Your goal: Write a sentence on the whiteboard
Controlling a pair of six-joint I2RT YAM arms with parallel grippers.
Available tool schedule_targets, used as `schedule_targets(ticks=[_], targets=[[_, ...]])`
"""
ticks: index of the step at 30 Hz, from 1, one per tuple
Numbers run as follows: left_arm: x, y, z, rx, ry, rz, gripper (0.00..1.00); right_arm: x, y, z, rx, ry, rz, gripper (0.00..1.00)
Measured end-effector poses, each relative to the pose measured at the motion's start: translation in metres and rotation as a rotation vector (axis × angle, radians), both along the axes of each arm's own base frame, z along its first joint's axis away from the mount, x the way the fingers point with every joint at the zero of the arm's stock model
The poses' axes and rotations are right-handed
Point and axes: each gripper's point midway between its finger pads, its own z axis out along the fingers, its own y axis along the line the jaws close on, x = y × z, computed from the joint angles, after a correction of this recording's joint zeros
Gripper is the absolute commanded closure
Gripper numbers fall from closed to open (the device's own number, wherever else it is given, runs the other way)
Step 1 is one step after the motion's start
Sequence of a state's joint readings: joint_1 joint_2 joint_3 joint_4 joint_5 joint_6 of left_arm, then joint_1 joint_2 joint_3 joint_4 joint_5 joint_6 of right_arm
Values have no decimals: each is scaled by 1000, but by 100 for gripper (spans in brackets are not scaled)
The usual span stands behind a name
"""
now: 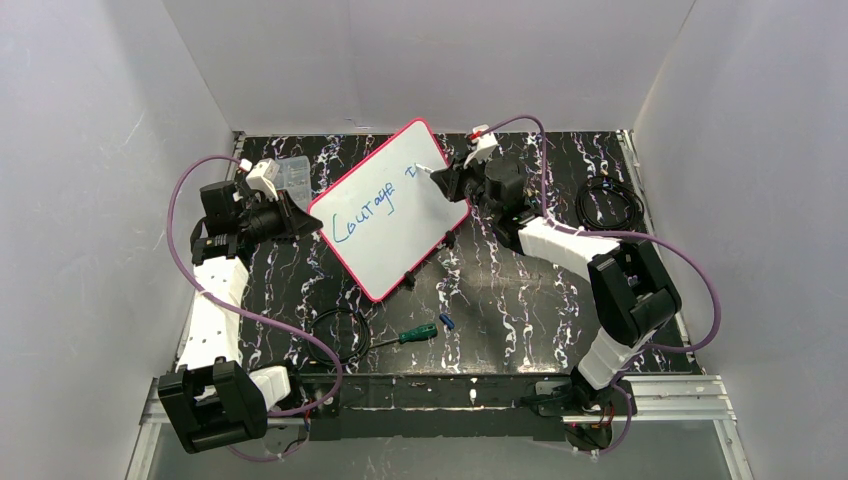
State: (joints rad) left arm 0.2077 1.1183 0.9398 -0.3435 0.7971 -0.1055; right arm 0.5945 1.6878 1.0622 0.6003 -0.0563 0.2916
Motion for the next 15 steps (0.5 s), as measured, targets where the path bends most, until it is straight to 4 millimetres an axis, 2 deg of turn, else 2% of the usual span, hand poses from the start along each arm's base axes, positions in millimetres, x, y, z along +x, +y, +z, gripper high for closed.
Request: schedule_targets(ticks=[5, 15], targets=[[0, 0, 0, 0, 0, 0, 100, -2, -2, -7, -9, 11, -1, 99], [0, 0, 0, -1, 1, 1, 100, -1, -6, -8, -13, 10, -25, 99]])
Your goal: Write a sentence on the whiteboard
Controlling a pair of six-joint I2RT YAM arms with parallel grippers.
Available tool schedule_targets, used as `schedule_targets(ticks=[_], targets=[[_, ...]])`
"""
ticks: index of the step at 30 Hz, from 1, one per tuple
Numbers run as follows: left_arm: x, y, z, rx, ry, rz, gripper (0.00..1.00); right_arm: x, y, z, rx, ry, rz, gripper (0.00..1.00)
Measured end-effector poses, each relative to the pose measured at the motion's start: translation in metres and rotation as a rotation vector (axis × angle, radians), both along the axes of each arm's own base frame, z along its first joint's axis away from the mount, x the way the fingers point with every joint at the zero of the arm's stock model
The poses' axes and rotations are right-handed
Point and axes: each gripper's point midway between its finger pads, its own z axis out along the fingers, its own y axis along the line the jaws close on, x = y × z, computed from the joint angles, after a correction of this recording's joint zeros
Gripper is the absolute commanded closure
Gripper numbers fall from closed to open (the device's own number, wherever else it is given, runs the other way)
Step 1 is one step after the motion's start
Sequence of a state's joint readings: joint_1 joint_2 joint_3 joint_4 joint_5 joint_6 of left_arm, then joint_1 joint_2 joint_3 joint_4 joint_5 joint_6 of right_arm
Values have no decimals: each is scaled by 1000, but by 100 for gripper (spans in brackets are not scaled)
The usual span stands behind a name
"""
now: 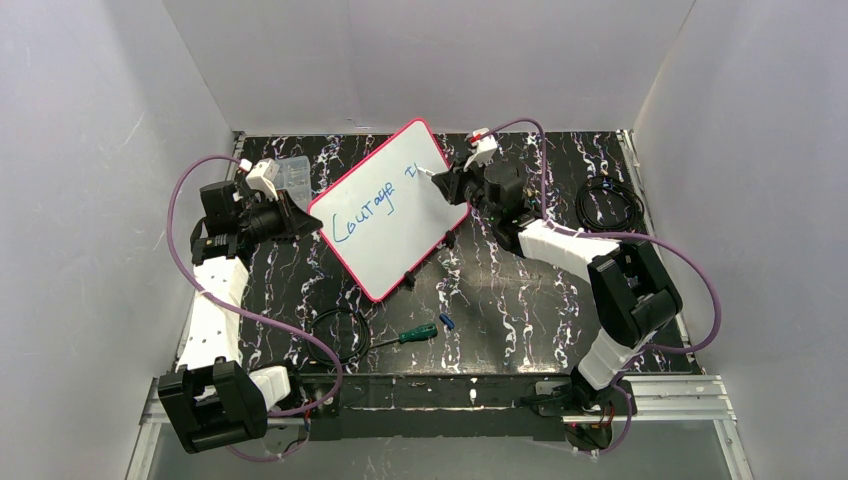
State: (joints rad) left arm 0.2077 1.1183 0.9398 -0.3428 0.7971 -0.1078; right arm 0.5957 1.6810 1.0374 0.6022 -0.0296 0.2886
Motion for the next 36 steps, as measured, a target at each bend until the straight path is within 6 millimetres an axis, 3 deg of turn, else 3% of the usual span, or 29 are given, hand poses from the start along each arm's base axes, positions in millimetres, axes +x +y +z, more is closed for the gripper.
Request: schedule_targets(ticks=[15, 36], targets=[[0, 0, 0, 0, 0, 0, 100, 9, -5, 7, -5, -9, -51, 99], [0, 0, 0, -1, 1, 0, 100, 3, 6, 11, 11, -20, 20, 99]])
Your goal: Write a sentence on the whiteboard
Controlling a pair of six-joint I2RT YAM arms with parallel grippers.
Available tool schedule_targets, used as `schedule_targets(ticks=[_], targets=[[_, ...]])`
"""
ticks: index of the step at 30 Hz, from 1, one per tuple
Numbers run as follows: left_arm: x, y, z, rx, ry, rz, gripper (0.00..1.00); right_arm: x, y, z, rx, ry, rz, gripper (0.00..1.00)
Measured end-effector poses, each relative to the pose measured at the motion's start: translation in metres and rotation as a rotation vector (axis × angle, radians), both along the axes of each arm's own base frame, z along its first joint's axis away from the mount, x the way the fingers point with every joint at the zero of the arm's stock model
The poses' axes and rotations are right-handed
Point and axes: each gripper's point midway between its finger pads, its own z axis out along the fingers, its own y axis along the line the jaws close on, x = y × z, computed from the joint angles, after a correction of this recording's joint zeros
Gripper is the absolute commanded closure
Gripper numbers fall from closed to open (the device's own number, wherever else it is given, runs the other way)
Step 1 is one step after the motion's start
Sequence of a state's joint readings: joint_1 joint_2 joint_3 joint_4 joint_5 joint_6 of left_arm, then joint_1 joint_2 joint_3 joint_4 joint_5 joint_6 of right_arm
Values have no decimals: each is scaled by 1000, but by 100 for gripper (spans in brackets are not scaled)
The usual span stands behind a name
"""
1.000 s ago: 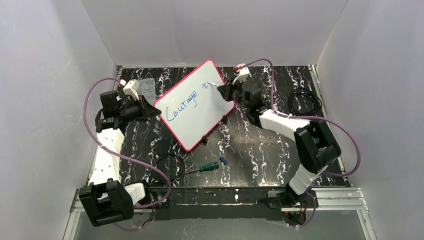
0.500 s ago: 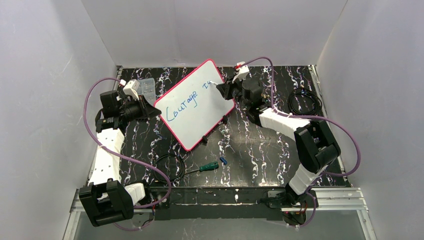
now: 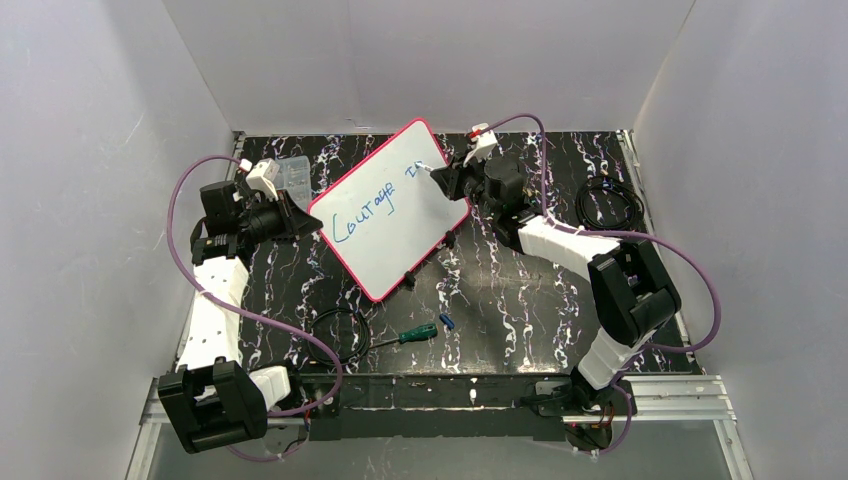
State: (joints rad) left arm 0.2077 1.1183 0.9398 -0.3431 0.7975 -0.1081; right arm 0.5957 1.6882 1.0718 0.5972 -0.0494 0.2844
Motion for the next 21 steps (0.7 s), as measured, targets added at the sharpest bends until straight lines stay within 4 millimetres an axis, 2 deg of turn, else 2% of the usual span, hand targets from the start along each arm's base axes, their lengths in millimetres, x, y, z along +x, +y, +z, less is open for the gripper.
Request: schedule_targets(ticks=[12, 21], targets=[[0, 0, 0, 0, 0, 0, 100, -1, -1, 0, -7, 0, 1, 99], [0, 0, 0, -2, -1, -3, 100, -10, -7, 4, -46, 14, 6, 99]])
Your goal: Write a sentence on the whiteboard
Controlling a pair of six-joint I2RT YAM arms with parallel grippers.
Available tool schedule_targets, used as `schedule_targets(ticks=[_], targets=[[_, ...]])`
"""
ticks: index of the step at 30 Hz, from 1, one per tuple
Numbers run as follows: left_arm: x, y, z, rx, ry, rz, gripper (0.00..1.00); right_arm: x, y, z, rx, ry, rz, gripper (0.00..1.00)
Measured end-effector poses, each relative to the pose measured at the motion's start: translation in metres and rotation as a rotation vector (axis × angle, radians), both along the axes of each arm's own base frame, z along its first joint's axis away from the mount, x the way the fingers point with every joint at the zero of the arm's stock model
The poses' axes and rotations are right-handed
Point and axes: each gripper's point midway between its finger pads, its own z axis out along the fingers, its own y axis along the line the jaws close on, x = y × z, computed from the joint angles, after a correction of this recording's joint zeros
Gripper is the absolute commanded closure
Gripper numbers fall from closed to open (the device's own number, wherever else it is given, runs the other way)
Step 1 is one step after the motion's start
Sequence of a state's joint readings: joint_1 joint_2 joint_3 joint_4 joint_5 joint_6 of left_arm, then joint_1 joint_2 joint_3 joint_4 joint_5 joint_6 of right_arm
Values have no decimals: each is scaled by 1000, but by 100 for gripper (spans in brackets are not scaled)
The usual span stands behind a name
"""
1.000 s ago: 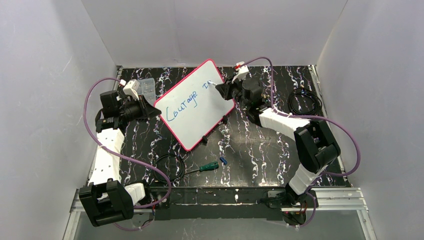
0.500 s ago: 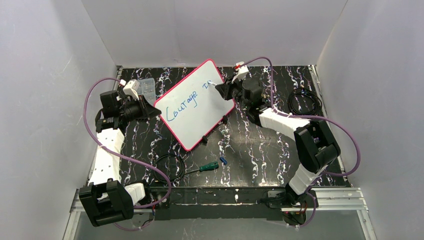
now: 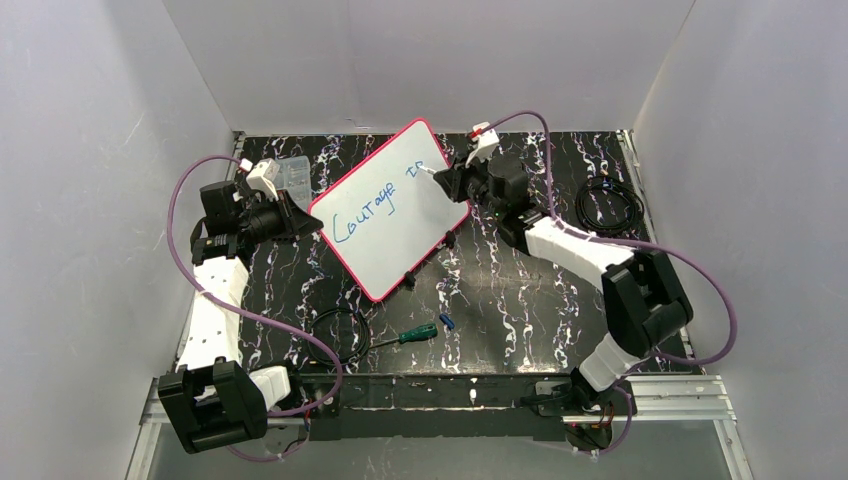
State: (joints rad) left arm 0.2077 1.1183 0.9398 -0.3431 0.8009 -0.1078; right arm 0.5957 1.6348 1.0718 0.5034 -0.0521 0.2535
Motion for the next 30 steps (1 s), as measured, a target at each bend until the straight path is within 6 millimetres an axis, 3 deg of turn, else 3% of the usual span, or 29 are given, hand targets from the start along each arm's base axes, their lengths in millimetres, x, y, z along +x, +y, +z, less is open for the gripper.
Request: schedule_targets(ticks=[7, 10, 15, 20, 26, 30], targets=[[0, 0, 0, 0, 0, 0, 100, -22, -16, 37, 8, -53, 6, 99], [0, 0, 0, 0, 0, 0, 100, -38, -20, 44, 16, -62, 33, 99], [0, 0, 0, -1, 0, -1, 100, -62, -18, 21, -3, -14, 102, 99], [0, 0, 0, -1, 0, -1, 100, -95, 0, -12, -33, 57, 215, 99], [0, 0, 0, -1, 0, -1, 100, -134, 31, -21, -40, 80, 369, 99], [0, 0, 0, -1, 0, -1, 100, -143, 44, -33, -50, 98, 409, 99]])
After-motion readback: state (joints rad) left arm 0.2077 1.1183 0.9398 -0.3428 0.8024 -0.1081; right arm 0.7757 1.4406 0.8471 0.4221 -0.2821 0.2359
